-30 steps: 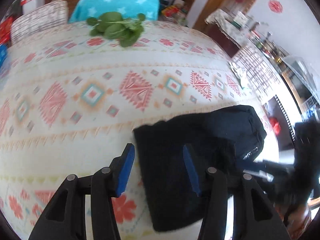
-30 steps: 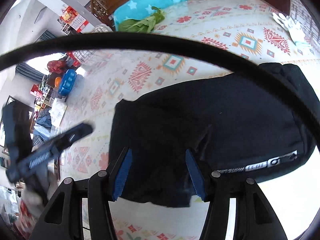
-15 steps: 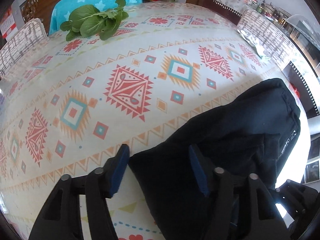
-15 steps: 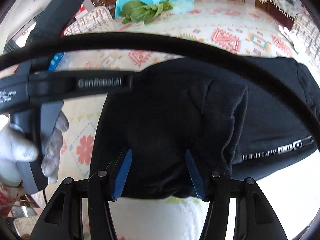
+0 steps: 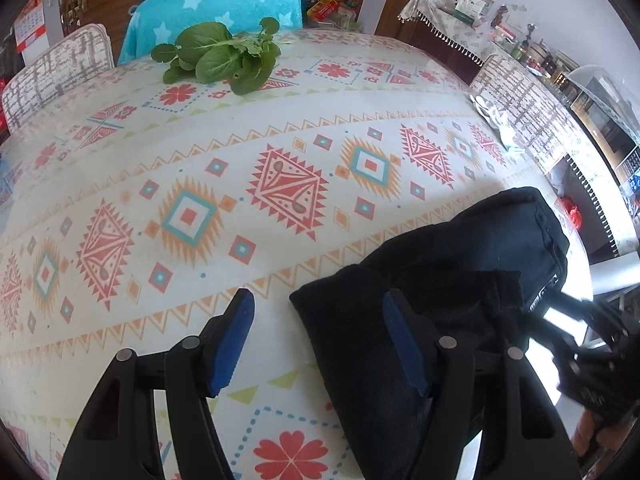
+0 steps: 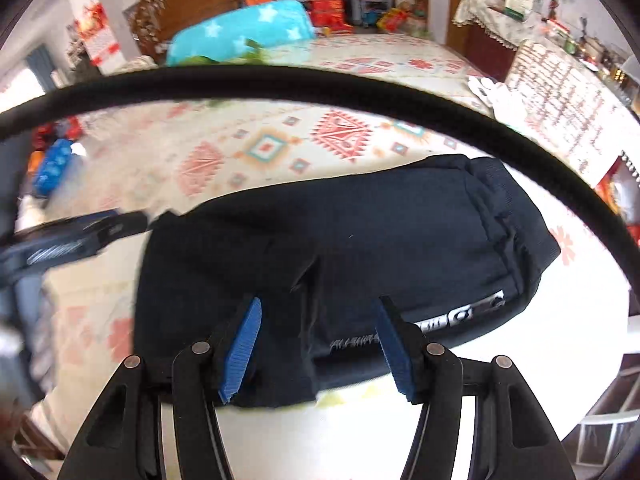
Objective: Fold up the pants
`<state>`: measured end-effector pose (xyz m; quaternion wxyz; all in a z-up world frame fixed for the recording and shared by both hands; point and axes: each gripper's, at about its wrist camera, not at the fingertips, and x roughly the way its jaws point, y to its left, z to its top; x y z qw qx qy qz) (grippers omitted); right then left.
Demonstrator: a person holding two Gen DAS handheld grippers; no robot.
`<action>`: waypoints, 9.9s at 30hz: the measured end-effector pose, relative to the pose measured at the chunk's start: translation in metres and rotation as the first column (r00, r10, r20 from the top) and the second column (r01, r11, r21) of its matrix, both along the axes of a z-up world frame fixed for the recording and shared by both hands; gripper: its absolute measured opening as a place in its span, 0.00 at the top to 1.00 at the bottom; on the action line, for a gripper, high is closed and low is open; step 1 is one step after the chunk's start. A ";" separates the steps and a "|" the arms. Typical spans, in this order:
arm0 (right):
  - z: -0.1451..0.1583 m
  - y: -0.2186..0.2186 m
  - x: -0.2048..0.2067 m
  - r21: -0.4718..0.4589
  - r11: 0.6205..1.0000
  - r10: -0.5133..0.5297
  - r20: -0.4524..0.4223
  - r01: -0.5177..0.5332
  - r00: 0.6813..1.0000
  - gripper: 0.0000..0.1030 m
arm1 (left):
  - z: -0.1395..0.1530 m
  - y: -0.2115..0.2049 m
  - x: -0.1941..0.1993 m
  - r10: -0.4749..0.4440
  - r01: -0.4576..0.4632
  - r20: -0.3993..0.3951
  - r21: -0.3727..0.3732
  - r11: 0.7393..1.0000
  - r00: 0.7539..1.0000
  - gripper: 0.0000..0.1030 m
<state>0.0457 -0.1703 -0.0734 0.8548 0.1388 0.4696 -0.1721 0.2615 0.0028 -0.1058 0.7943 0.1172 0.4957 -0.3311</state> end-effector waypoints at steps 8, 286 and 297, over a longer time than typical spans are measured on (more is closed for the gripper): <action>-0.030 -0.017 0.038 -0.116 0.992 -0.072 -0.107 0.060 0.992 0.14 | -0.009 0.008 -0.020 0.010 -0.010 0.004 0.040 0.999 1.000 0.35; 0.054 0.012 -0.037 -0.202 0.973 0.164 0.287 -0.108 0.944 0.03 | 0.129 0.056 -0.191 0.564 -0.617 0.586 -0.134 0.775 0.582 0.00; 0.037 0.001 -0.054 -0.211 0.971 0.162 0.223 -0.115 0.961 0.03 | 0.123 0.048 -0.212 0.580 -0.590 0.498 -0.158 0.792 0.644 0.00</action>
